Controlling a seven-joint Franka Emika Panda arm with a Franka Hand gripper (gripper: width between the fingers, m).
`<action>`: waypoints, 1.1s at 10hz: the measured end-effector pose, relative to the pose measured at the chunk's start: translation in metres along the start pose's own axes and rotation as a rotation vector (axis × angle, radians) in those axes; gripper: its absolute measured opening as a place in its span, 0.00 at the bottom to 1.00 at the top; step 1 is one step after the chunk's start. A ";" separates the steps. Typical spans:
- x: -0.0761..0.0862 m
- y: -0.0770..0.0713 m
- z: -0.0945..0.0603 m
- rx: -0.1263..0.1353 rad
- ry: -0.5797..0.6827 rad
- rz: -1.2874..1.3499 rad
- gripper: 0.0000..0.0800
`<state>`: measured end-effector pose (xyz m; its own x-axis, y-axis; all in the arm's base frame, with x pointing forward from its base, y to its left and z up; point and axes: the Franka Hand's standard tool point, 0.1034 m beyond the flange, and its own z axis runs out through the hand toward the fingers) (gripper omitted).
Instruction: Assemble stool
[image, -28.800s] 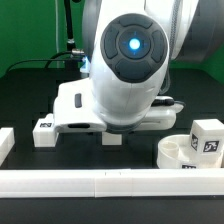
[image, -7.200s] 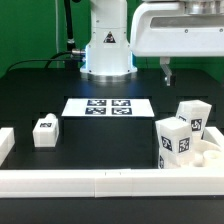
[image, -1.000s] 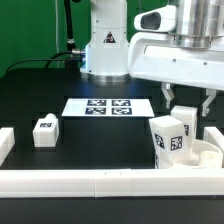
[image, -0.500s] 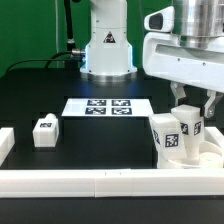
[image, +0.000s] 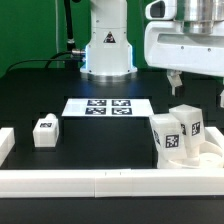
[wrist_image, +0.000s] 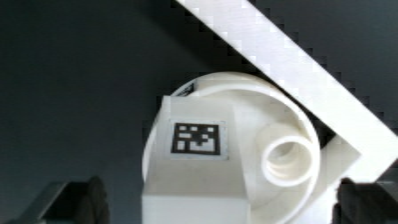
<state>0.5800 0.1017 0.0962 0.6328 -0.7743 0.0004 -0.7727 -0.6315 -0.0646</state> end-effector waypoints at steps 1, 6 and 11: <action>-0.001 0.001 0.004 -0.005 -0.002 -0.001 0.80; 0.022 -0.009 -0.021 -0.022 -0.035 -0.581 0.81; 0.024 -0.010 -0.023 -0.048 -0.034 -1.068 0.81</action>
Offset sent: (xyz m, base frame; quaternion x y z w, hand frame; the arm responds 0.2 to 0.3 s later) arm 0.0090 -0.0022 0.0080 -0.0620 -0.0360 -0.4119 0.9084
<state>0.6018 0.0886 0.1200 0.9833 0.1820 0.0059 0.1821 -0.9833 -0.0080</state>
